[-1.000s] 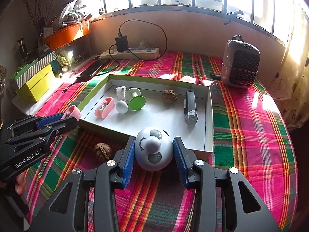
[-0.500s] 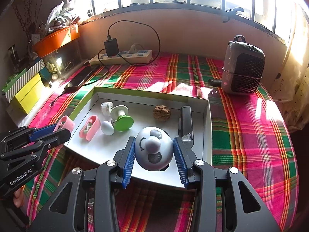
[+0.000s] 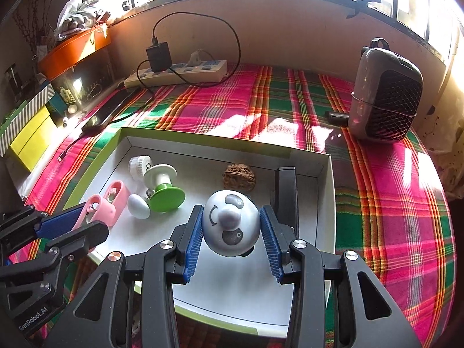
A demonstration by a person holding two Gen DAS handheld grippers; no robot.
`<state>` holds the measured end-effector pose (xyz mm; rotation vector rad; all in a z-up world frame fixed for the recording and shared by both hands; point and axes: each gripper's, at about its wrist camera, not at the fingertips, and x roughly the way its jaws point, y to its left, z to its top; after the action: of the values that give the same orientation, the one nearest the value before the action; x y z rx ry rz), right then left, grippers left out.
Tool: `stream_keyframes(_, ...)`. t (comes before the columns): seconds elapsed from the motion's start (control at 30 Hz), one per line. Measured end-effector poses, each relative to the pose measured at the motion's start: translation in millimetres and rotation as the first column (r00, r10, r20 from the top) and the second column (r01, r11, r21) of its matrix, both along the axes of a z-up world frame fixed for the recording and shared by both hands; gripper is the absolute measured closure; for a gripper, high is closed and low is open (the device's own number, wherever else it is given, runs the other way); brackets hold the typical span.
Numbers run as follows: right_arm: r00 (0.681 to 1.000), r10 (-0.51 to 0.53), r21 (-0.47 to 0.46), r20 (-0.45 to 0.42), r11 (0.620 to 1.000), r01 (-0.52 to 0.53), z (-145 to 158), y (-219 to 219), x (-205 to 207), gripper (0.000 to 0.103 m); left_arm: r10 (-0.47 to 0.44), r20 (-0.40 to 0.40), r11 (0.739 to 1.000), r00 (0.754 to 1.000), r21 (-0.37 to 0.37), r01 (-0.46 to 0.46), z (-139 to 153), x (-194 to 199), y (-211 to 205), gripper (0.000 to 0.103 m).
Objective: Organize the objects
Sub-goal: 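Carry the pink earhook and white round device over the box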
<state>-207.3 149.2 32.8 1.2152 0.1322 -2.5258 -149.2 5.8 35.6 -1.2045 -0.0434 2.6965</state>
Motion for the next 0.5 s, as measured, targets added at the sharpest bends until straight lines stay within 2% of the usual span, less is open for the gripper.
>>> stream_keyframes(0.5,1.0,0.012,0.018,0.008,1.0,-0.012,-9.8,-8.0,-12.9,0.062,-0.004,0.042,1.0,0.999,-0.014,0.005,-13.7,-12.5,6.9,0.082)
